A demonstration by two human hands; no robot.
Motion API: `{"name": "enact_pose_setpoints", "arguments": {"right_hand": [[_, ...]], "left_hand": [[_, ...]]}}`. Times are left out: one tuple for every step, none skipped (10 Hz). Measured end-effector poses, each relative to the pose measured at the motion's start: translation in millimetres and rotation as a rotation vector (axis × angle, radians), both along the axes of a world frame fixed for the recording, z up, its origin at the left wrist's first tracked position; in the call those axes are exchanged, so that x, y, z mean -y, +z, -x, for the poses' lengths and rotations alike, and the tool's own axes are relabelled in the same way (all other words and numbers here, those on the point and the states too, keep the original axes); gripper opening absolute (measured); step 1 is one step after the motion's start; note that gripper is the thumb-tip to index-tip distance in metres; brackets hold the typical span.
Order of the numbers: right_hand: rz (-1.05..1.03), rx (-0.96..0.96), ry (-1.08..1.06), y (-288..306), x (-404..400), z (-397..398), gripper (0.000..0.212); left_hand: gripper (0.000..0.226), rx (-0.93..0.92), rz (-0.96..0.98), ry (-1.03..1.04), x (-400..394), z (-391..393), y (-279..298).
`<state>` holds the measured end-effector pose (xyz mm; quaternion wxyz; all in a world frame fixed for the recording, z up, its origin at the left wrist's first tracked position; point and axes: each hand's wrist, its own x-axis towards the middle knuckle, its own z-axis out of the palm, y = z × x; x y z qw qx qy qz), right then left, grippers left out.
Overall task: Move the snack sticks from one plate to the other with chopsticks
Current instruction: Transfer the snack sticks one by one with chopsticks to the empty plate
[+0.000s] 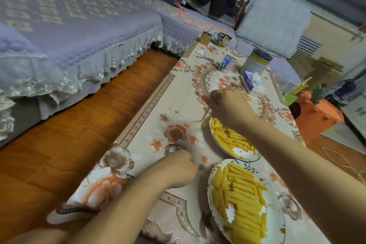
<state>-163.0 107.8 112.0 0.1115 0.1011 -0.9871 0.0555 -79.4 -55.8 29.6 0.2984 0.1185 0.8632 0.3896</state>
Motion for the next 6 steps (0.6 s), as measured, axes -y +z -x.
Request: {"name": "enact_pose_setpoints", "arguments": {"right_hand": [[0.008, -0.008, 0.01, -4.3, -1.6, 5.0, 0.053], [0.073, 0.019, 0.007, -3.5, -2.9, 7.3, 0.051], [0.376, 0.052, -0.063, 3.4, -2.5, 1.1, 0.044], [0.749, -0.026, -0.132, 23.5, -7.8, -17.1, 0.045], [1.008, -0.106, -0.246, 55.2, -24.5, -48.4, 0.047], [1.161, -0.093, -0.404, 80.1, -55.9, -90.0, 0.052]], "left_hand": [[0.022, -0.017, 0.011, -0.007, -1.5, 3.1, -6.1], [0.024, -0.022, -0.01, -0.012, -2.9, 2.7, -11.5], [0.02, -0.037, -0.008, -0.007, -3.7, 3.9, -11.3], [0.017, 0.007, -0.083, 0.04, -4.0, 4.1, -22.8], [0.021, -0.026, -0.148, 0.19, -2.5, 3.1, -26.2], [0.023, -0.021, -0.249, 0.324, -10.5, -0.3, -22.6]]}}
